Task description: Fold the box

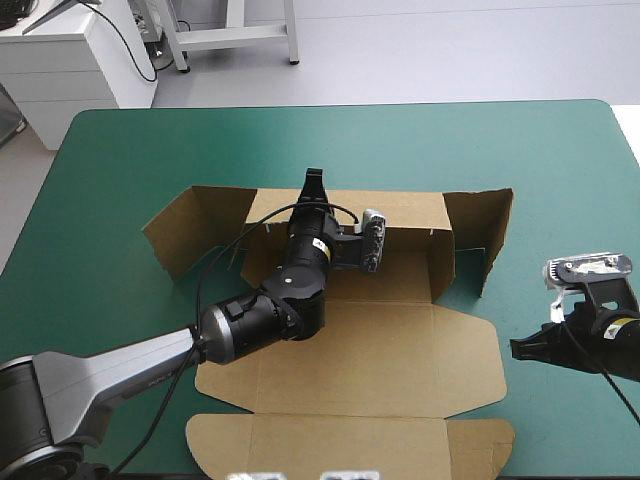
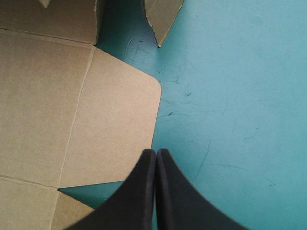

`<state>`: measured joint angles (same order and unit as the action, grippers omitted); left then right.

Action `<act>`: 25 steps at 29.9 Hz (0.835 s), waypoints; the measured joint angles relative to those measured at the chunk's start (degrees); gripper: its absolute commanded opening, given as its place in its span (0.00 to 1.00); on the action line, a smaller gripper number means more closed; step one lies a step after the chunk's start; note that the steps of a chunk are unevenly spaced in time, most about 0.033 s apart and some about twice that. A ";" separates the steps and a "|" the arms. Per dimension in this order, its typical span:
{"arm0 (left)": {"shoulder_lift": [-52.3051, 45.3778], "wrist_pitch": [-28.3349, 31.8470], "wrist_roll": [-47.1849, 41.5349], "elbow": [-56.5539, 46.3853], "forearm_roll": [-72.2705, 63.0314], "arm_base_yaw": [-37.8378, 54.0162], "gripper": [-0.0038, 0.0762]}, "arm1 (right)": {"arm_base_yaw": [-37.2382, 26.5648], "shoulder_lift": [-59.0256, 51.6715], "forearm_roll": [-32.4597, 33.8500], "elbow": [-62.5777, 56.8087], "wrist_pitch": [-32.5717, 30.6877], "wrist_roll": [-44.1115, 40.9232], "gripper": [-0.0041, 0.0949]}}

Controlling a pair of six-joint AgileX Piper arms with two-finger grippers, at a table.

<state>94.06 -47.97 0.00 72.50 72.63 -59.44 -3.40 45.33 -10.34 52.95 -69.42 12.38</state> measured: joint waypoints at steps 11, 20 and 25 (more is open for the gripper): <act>0.00 0.52 -10.48 -5.33 12.33 -0.16 0.04 | 0.00 3.74 -3.71 -0.29 2.15 1.17 0.03; 0.00 0.57 -11.05 -5.48 13.21 -0.16 0.04 | 0.00 14.74 -8.19 11.47 2.93 3.96 0.03; 0.00 0.57 -11.09 -5.48 13.21 -0.16 0.04 | 0.00 25.68 -8.99 26.53 0.77 4.22 0.03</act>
<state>94.06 -47.41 -11.09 67.03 85.83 -59.60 -3.40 71.02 -19.33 79.48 -68.66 16.61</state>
